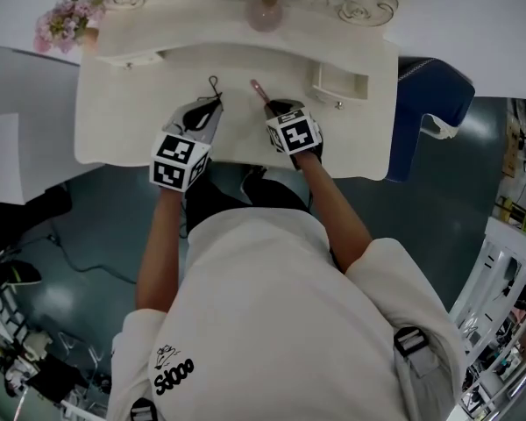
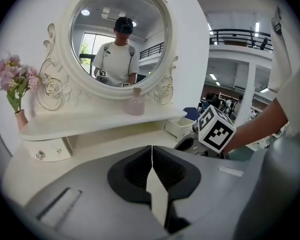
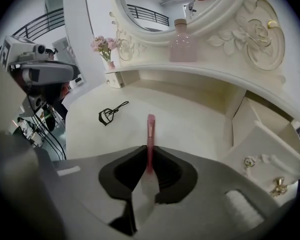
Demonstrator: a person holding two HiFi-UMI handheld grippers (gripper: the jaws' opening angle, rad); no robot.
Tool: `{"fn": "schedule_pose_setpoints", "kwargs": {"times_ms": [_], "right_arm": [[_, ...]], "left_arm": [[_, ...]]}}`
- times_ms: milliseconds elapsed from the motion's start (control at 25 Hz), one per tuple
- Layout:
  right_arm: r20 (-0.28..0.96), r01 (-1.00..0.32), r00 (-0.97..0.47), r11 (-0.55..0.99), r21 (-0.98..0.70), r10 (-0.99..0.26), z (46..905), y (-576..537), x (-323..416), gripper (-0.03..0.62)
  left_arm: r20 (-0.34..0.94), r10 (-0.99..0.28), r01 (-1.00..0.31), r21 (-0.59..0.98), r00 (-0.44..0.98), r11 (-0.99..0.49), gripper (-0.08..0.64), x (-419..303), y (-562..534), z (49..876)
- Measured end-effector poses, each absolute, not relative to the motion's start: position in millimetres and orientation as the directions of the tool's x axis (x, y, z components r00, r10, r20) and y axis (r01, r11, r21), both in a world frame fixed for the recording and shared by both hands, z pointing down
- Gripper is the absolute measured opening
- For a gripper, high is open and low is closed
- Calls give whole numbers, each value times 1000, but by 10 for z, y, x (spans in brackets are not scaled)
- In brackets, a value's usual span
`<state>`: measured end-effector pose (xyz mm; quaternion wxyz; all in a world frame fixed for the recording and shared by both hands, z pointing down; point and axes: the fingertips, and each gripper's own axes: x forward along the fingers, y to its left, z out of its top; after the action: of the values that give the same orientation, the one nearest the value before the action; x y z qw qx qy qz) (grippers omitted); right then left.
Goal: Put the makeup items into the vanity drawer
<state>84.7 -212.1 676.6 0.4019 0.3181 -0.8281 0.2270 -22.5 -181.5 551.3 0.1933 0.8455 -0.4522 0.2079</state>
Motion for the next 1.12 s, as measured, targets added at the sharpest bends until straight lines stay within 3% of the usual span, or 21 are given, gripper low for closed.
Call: {"fn": "schedule_pose_setpoints", "kwargs": {"times_ms": [560,760,1120], "right_arm": [[776,-662,-527,740,-118,-347,6460,-2078,1072,40],[703,-657,-575,748,-92,-418,6002,-2145,1268,40],[651,-678,-532,733,56,-542,5409,-2641,2061,40]], "left_arm": [[480,-679,-814,147,556,-562,18,110,-2023,5349],[461,-652,-777,147,602,-612,18,302,-2144,5227],[447,-603,-720,148,660,-678,18,612,-2228,5130]]}}
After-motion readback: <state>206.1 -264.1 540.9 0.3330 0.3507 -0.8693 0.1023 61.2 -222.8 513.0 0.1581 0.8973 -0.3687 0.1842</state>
